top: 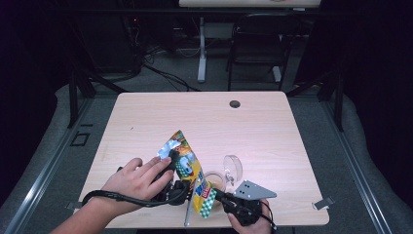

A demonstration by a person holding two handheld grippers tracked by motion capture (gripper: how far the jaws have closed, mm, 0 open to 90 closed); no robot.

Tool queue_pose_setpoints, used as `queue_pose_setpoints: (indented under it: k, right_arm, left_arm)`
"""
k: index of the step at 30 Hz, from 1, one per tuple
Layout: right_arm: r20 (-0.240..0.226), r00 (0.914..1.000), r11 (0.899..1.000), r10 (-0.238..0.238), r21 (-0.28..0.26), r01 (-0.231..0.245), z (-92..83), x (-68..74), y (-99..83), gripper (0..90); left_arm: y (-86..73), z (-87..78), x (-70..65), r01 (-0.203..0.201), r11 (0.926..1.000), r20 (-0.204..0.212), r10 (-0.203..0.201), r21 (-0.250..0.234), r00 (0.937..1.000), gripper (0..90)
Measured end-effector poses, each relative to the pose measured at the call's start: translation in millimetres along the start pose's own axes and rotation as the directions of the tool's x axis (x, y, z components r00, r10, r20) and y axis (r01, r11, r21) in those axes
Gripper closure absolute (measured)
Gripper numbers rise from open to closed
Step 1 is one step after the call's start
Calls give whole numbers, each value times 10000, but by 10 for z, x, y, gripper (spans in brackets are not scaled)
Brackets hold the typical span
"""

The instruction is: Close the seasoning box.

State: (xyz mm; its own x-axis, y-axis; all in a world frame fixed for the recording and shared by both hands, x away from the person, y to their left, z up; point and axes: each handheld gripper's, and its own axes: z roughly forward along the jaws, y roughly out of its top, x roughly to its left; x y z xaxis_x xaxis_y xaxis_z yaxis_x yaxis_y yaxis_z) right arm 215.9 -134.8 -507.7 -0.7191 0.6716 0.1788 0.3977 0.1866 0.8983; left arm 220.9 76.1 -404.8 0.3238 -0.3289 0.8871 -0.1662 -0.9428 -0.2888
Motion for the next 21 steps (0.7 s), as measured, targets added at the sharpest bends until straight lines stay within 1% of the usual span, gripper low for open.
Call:
queue_pose_setpoints:
  k: [5,8,9,10,11,12,13,14,21]
  right_arm:
    - [-36,10000,10000,37,-48,-37,0,-3,1,900]
    - [-16,10000,10000,-20,-8,20,2,-1,4,900]
    - [-16,10000,10000,-20,-8,20,2,-1,4,900]
    - [-39,10000,10000,14,-42,-14,8,-1,3,900]
    - [-39,10000,10000,14,-42,-14,8,-1,3,900]
    - [0,10000,10000,-21,8,21,9,-2,2,900]
    - [0,10000,10000,-21,8,21,9,-2,2,900]
    - [-7,10000,10000,-34,4,34,13,0,2,900]
    - [-23,10000,10000,-54,45,54,15,-4,4,900]
  left_arm:
    - [4,-6,4,-20,10000,-38,20,-4,10000,831]
    - [7,-8,6,17,10000,-55,-17,-28,10000,830]
    - [12,-10,15,-138,9999,-172,137,-59,9998,830]
    - [13,-10,11,-145,9999,-180,144,-45,9997,830]
    - [13,-10,11,-145,9999,-180,144,-45,9997,830]
    - [10,-11,5,-42,10000,-63,42,36,10000,830]
    - [8,-8,3,5,10000,-68,-5,-6,10000,830]
    - [6,-7,6,-43,10000,-30,43,29,10000,830]
    - [8,-8,6,-57,10000,-56,57,35,10000,830]
